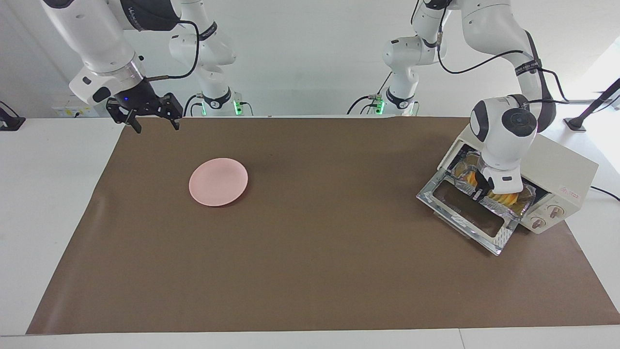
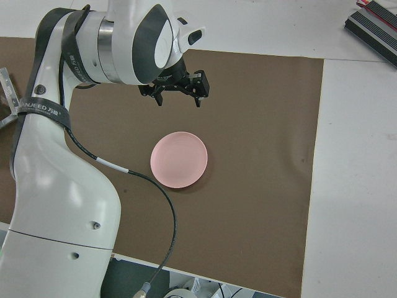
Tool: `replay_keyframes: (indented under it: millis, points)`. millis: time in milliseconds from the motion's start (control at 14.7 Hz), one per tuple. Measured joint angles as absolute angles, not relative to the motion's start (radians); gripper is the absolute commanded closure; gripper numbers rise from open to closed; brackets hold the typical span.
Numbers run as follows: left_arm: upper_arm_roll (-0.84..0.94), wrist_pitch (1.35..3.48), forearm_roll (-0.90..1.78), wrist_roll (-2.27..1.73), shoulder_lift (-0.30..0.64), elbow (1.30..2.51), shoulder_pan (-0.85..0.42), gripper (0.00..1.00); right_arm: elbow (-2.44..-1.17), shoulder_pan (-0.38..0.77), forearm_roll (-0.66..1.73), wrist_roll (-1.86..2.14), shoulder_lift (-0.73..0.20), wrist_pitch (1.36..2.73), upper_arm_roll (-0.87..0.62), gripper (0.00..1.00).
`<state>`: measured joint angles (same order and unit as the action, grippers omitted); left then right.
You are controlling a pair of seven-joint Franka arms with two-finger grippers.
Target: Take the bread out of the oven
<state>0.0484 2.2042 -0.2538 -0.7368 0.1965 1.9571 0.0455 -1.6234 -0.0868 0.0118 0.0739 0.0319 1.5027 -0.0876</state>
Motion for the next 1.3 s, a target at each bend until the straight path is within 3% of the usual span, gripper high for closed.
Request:
replay_keyframes:
  millis: [205, 477, 750, 955, 1295]
  points:
    - [0.056, 2.156, -0.260, -0.628, 0.215, 1.859, -0.018, 1.00, -1.623, -0.087, 0.012, 0.074, 0.032, 1.503, -0.088, 0.00]
    - [0.067, 2.054, -0.272, -0.573, 0.278, 1.680, -0.218, 1.00, -1.623, -0.087, 0.012, 0.074, 0.032, 1.489, -0.087, 0.00]
    - [0.086, 2.068, -0.247, -0.504, 0.357, 1.648, -0.385, 1.00, -1.623, -0.087, 0.012, 0.074, 0.032, 1.489, -0.087, 0.00]
    - [0.090, 2.084, -0.215, -0.495, 0.473, 1.574, -0.524, 1.00, -1.623, -0.087, 0.012, 0.074, 0.032, 1.489, -0.082, 0.00]
    - [0.089, 2.107, -0.184, -0.533, 0.542, 1.546, -0.633, 1.00, -1.623, -0.087, 0.012, 0.074, 0.032, 1.488, -0.081, 0.00]
